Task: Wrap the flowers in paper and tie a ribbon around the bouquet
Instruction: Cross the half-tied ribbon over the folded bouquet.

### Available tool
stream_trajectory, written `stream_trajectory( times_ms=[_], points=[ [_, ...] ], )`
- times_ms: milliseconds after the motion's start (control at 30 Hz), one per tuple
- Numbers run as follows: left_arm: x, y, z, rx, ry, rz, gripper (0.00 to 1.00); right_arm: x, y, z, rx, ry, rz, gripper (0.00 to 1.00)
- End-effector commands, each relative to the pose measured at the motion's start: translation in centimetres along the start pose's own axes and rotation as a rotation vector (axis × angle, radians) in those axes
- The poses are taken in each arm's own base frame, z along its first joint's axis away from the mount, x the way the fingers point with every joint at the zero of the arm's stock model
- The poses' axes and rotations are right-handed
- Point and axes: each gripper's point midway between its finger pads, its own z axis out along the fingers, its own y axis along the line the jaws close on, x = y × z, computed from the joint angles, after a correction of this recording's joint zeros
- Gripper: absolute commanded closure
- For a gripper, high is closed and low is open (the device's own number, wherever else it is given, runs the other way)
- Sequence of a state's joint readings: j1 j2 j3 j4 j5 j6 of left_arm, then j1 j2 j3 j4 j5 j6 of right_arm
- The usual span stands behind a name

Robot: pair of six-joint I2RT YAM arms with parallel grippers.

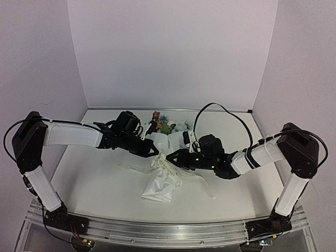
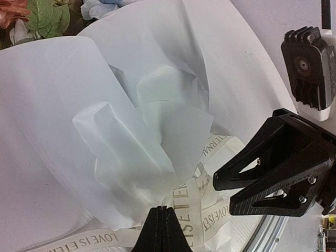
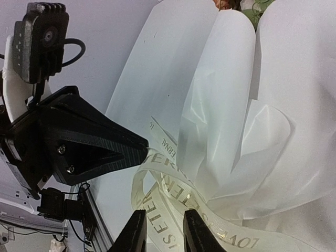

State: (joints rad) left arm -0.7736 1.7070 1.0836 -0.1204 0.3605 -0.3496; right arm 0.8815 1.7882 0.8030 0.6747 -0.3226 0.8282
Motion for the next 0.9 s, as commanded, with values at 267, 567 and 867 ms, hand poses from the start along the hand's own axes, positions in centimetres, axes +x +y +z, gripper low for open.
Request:
stream_trajectory(
  times_ms=[267,567,867],
  points=[
    [-1.7,-2.7,-1.3,0.049,-0.068,0.064,1.00,-1.3,1.6,-0.5,0.102,-0.005,-0.079,0.60],
    [-0.8,-2.7,-0.4,0.065,-0.026,0.068,1.00,-1.5,2.1,0.3,0.112,-0.012,-0.078,0.59],
    [-0.7,-2.9,0.0,0.083,-0.015,0.073,1.00,-1.6,1.9,1.7,0.125,-0.002,-0.055,0.64]
  ],
)
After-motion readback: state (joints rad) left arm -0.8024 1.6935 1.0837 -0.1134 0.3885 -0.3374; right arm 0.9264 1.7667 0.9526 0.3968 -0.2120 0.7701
